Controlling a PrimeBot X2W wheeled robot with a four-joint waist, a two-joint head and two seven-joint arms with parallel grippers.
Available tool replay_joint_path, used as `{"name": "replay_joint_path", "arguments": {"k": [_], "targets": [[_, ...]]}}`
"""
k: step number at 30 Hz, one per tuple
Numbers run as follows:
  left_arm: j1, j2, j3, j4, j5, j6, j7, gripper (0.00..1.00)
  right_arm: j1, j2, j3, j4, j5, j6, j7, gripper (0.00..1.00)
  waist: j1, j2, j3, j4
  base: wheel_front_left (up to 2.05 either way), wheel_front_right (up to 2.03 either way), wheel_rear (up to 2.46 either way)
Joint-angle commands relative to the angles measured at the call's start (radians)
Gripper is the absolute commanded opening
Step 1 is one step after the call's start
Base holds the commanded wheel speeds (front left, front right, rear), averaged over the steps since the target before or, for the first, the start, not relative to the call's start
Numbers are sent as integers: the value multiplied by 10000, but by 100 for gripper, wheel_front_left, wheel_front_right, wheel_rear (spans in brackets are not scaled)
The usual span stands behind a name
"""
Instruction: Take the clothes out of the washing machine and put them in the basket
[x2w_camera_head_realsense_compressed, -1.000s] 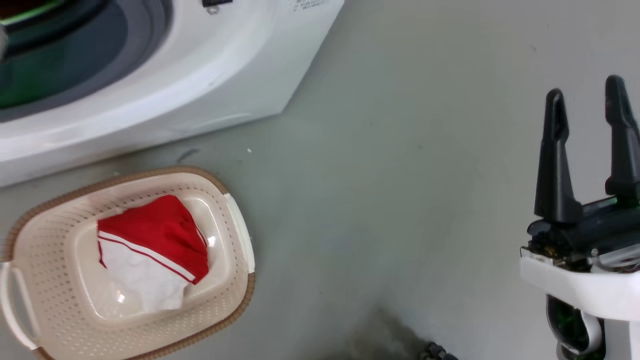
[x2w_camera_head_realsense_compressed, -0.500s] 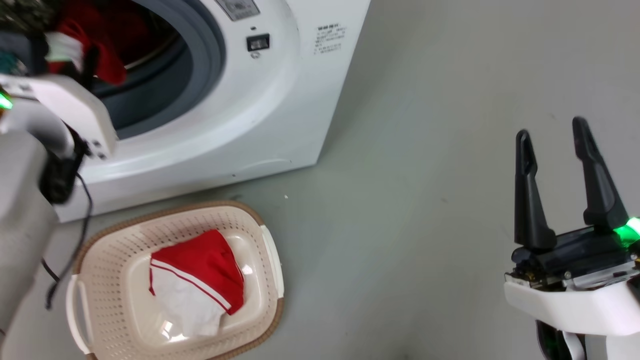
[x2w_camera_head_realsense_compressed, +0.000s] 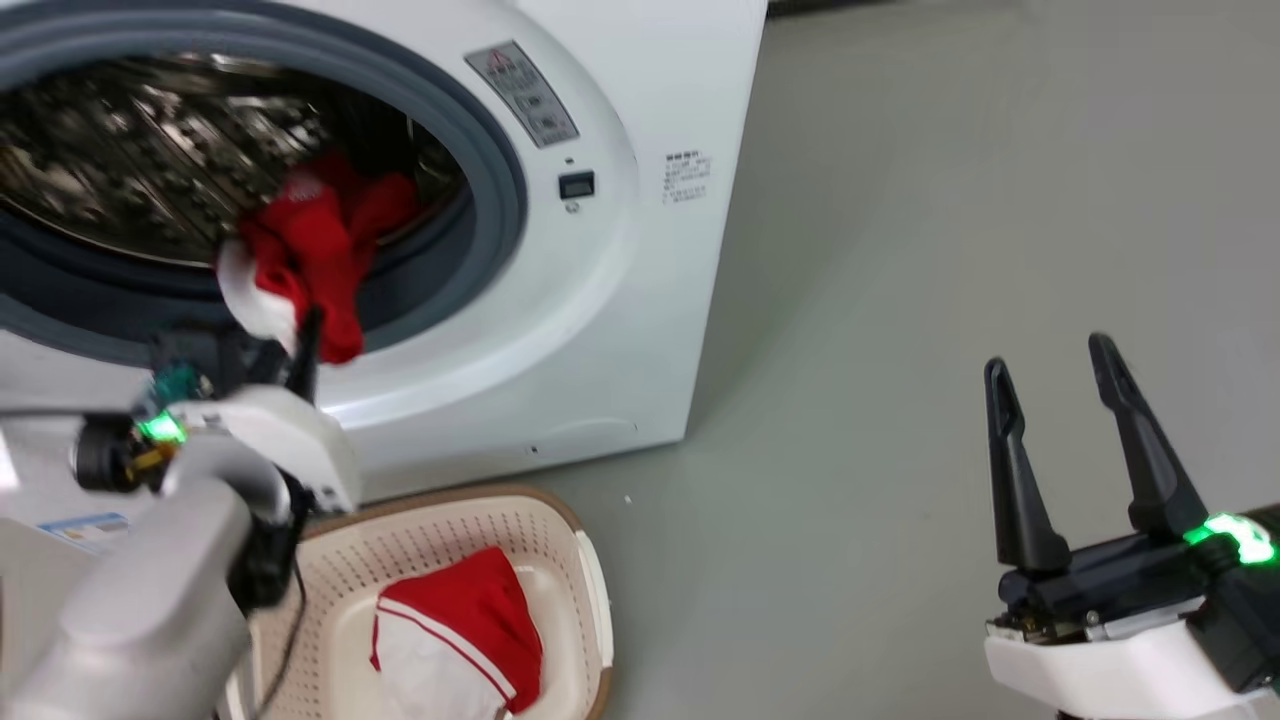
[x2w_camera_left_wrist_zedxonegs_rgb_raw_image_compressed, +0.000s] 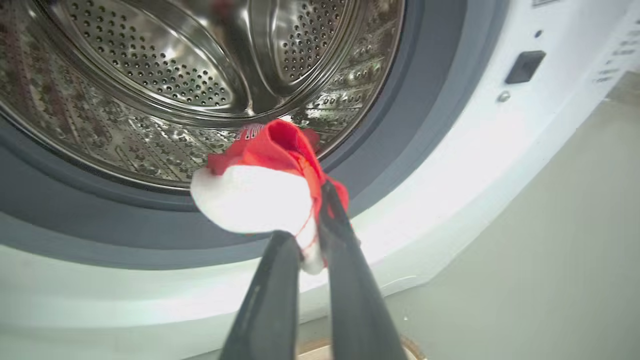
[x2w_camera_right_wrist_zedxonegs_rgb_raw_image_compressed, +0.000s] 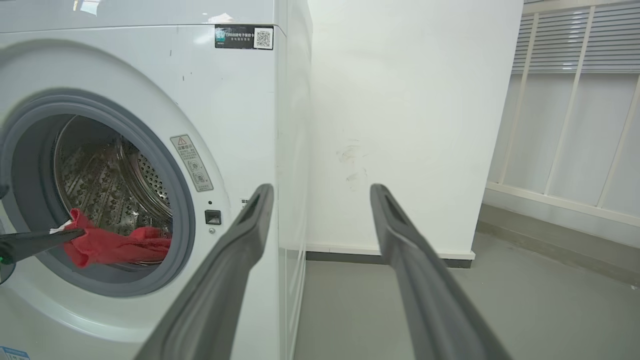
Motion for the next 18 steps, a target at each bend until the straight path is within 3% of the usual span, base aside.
{"name": "replay_joint_path", "arguments": {"k": [1,11,18], "targets": [[215,-57,21,-64,-14,44,-68,0,128,2,-5,12,-55,-3,-20,100,3,0,-372,185,0,0,0],[2616,-353,454,-1483,221,873,-236,0,865,2,-49,224,-333,-3,-20,100,3,0,-1216,401,0,0,0],[4091,-641,733,-2024,518,894,-234,0,1156,3,-64,335,-453,-3,-21,100,3,0,-1537,480,0,0,0]]}}
